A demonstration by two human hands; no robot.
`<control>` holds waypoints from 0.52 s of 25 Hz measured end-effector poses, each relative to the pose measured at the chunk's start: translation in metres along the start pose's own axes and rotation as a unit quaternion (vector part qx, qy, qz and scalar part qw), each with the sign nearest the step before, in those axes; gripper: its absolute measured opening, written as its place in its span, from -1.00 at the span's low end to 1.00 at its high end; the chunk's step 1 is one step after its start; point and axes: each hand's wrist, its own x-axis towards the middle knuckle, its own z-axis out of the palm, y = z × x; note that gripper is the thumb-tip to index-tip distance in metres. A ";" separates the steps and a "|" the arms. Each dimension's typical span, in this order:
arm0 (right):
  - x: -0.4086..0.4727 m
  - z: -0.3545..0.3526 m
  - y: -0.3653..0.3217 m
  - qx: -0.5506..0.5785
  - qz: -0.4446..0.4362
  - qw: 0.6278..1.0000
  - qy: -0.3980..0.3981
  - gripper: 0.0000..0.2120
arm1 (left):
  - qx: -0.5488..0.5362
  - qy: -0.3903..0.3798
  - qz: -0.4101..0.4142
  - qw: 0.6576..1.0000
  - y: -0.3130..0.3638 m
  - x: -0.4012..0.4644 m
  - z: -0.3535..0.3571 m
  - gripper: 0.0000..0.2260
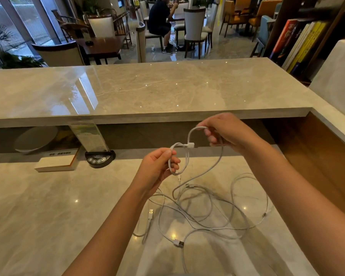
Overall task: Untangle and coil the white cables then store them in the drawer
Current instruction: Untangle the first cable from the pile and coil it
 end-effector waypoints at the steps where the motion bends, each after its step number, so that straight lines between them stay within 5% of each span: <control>1: -0.006 0.008 -0.001 0.025 -0.014 0.999 -0.022 -0.76 | -0.011 0.021 0.003 1.000 -0.001 0.001 0.000 -0.81; 5: -0.027 0.045 0.012 -0.011 -0.096 0.994 -0.052 -0.73 | -0.078 0.057 0.017 0.995 -0.002 0.002 0.002 -0.83; 8: -0.033 0.067 0.029 -0.044 -0.149 0.987 0.030 -0.83 | -0.128 0.026 0.013 0.991 -0.003 0.001 0.006 -0.80; 11: -0.031 0.074 0.040 -0.025 -0.151 0.984 0.087 -0.79 | -0.150 0.027 0.001 0.988 0.001 0.001 0.009 -0.81; 13: -0.029 0.072 0.047 0.013 -0.118 0.992 0.049 -0.72 | -0.176 0.026 0.010 0.984 0.007 0.002 0.008 -0.83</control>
